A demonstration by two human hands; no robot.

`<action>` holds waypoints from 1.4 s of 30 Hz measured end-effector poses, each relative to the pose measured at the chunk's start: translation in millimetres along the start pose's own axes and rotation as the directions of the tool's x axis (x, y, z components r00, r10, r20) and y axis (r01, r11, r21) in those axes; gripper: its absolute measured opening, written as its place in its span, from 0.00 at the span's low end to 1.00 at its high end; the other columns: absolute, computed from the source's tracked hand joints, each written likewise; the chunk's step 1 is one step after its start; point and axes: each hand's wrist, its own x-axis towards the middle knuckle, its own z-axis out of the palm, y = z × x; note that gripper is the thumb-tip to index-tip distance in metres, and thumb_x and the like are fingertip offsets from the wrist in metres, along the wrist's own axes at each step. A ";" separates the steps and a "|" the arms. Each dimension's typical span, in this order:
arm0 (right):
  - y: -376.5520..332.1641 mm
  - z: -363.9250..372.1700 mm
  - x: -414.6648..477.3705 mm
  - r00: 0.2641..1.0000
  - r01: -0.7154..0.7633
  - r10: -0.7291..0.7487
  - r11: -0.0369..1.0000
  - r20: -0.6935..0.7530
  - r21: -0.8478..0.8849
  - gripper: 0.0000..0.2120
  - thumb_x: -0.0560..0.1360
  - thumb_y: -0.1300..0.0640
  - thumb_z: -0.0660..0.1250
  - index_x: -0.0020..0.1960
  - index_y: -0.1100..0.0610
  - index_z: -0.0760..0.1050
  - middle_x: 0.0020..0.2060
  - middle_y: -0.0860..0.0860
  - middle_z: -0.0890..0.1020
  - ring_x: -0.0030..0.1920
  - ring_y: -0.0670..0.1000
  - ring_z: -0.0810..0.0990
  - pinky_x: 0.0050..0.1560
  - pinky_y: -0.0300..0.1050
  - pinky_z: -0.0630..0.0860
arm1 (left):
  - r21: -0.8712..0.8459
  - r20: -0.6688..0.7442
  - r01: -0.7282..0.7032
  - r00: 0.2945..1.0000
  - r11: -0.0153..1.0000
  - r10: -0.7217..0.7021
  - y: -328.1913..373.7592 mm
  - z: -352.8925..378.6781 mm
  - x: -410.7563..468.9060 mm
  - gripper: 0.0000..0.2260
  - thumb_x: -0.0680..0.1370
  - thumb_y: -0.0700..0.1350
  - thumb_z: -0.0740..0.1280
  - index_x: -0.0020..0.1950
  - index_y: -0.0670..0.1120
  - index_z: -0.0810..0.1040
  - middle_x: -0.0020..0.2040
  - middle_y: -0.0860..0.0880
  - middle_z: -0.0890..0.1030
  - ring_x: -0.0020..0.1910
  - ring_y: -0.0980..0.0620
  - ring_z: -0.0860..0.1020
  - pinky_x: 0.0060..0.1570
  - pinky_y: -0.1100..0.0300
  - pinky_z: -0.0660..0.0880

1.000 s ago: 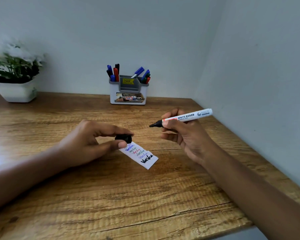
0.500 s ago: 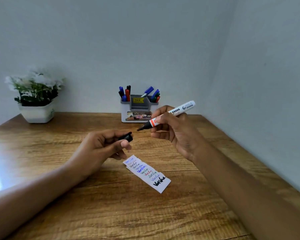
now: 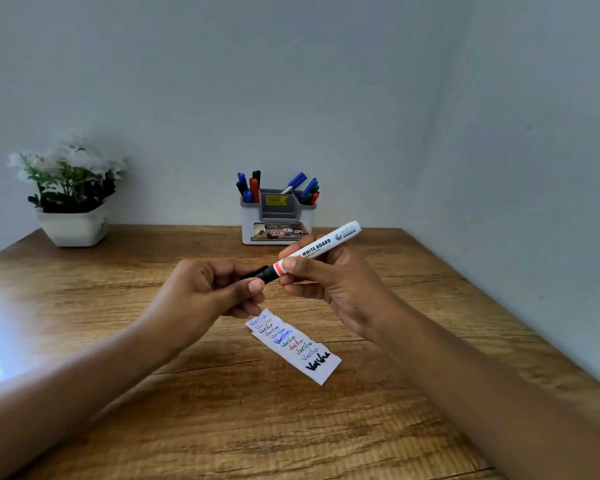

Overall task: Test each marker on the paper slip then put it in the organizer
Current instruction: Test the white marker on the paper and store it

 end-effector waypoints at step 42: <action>-97.8 -57.1 224.2 0.965 -0.255 0.054 -0.011 -0.255 -0.967 0.05 0.71 0.63 0.66 0.36 0.60 0.75 0.29 0.53 0.79 0.29 0.50 0.77 0.35 0.39 0.73 | 0.263 -0.406 0.248 0.905 0.932 -0.126 -64.9 11.6 162.7 0.33 0.78 0.44 0.68 0.78 0.50 0.54 0.73 0.46 0.68 0.69 0.44 0.70 0.64 0.50 0.70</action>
